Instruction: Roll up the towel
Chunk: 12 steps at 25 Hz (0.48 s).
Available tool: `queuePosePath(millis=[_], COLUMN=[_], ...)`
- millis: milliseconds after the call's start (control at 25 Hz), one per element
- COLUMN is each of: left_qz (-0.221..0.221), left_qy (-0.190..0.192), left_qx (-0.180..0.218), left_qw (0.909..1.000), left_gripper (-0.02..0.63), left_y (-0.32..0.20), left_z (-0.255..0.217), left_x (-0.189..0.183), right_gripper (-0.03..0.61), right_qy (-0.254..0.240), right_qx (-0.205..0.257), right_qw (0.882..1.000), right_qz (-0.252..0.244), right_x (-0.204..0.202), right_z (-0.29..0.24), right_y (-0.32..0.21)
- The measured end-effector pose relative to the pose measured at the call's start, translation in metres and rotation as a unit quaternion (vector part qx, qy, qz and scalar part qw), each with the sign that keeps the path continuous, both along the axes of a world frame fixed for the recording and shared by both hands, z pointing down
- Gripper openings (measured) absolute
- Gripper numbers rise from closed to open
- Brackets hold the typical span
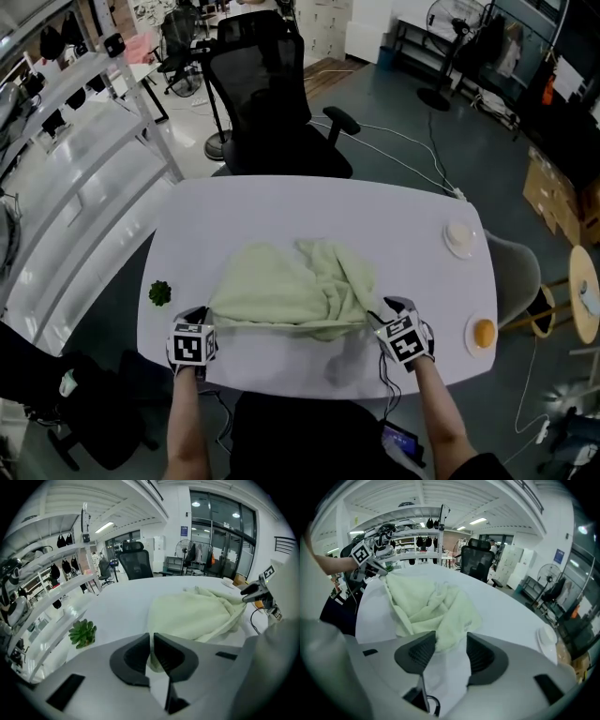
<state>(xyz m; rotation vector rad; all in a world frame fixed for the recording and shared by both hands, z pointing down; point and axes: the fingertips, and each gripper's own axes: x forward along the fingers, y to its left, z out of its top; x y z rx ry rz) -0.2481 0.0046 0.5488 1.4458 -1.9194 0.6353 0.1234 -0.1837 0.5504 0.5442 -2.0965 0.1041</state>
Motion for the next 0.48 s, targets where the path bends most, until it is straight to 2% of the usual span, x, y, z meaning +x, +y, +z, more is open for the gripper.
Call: queuePosePath(millis=[120,280,360,480], left_qz=[-0.010,-0.019,-0.023,-0.029], left_qy=[0.013,0.036,0.049,0.070], left_qx=[-0.020,-0.027,-0.020,0.014], left_qw=[0.9997,0.9988,0.9983,0.9971], left_gripper=[0.041,0.067,0.140,0.290], left_y=[0.020,0.035,0.035,0.023], left_z=[0.015,0.030,0.032,0.016], left_x=[0.003,0.011,0.011,0.009], right_gripper=[0.266,0.279,0.278,0.278], right_qy=[-0.019,-0.033,-0.036,-0.051], right_qx=[0.000,-0.004,0.011,0.032], right_qw=[1.000,0.999,0.999,0.998], right_qz=[0.003,0.005,0.001,0.000], right_x=[-0.005,-0.015,-0.022,-0.028], right_z=[-0.017,-0.026,-0.035,-0.056], right_y=[-0.017,-0.037,-0.049,-0.062])
